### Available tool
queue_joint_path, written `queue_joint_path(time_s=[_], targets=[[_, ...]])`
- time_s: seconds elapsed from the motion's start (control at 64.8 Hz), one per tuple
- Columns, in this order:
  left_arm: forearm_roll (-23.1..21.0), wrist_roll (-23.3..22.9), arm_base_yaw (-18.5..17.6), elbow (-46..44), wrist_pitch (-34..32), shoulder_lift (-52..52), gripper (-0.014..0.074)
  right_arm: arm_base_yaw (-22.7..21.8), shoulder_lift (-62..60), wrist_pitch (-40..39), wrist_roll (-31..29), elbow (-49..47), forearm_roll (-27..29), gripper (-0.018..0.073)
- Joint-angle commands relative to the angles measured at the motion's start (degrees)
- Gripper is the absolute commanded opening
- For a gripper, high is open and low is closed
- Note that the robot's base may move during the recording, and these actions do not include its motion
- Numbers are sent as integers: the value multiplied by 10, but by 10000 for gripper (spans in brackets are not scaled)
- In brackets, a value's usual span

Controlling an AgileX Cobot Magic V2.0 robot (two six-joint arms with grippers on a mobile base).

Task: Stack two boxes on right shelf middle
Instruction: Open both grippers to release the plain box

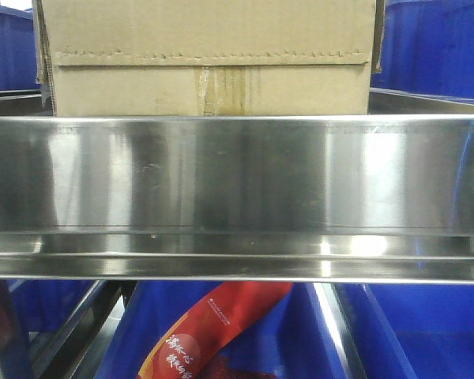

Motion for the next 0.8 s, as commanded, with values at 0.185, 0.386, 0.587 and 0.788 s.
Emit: queue_joint_path(time_s=[0.185, 0.386, 0.587, 0.788], targets=[[-27, 28, 76, 152, -134, -74, -111, -4, -3, -15, -3, 1, -6, -154], [-27, 28, 91, 215, -175, -95, -111, -4, -3, -15, -3, 1, -6, -154], [-27, 28, 91, 215, -164, -95, -111, -4, -3, -15, -3, 1, -6, -154], [-27, 28, 91, 215, -164, -95, -111, -4, -3, -15, -3, 1, -6, -154]])
